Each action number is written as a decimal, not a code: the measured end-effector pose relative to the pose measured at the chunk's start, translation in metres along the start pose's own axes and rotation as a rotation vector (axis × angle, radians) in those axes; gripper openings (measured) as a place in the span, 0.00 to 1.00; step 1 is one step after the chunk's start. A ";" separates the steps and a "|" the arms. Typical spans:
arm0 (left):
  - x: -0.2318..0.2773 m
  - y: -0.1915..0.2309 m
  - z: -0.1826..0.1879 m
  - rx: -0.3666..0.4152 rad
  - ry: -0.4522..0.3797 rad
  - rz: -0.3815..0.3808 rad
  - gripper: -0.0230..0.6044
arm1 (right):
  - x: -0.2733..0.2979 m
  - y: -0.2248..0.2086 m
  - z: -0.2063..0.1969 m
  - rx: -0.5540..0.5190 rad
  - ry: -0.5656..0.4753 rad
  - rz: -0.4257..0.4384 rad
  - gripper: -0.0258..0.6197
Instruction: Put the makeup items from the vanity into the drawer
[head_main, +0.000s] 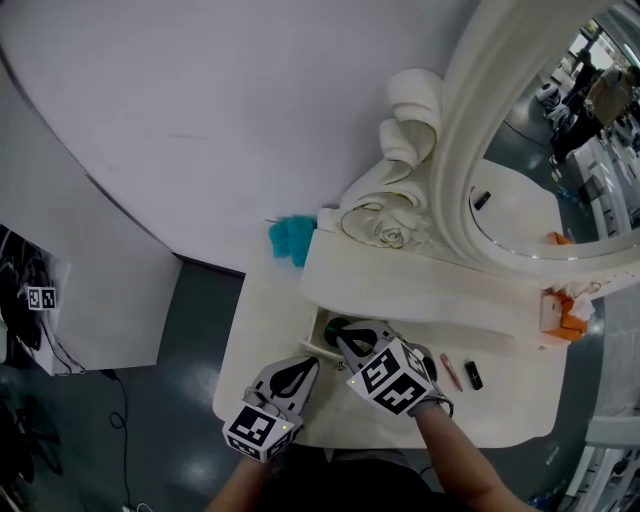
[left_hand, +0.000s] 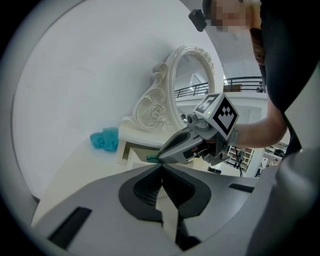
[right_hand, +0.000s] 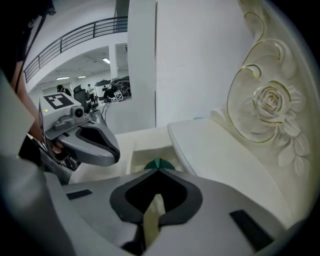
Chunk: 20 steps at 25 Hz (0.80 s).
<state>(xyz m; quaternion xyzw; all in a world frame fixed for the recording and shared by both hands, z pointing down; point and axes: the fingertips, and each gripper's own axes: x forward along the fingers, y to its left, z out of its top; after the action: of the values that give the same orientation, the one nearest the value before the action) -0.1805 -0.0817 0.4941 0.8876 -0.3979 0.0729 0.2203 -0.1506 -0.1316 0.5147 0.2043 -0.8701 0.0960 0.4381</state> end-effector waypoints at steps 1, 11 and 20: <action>-0.001 0.002 0.000 -0.003 0.002 -0.001 0.06 | 0.002 0.000 -0.001 -0.007 0.023 0.001 0.07; 0.000 0.010 0.000 -0.015 0.011 -0.040 0.06 | 0.006 0.005 0.001 -0.049 0.034 0.007 0.07; -0.001 0.007 0.000 -0.016 0.006 -0.051 0.06 | 0.002 0.005 0.007 -0.022 -0.018 -0.001 0.08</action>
<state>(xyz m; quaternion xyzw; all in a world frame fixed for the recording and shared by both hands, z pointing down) -0.1862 -0.0852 0.4967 0.8954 -0.3751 0.0669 0.2305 -0.1588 -0.1297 0.5126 0.2008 -0.8750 0.0843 0.4324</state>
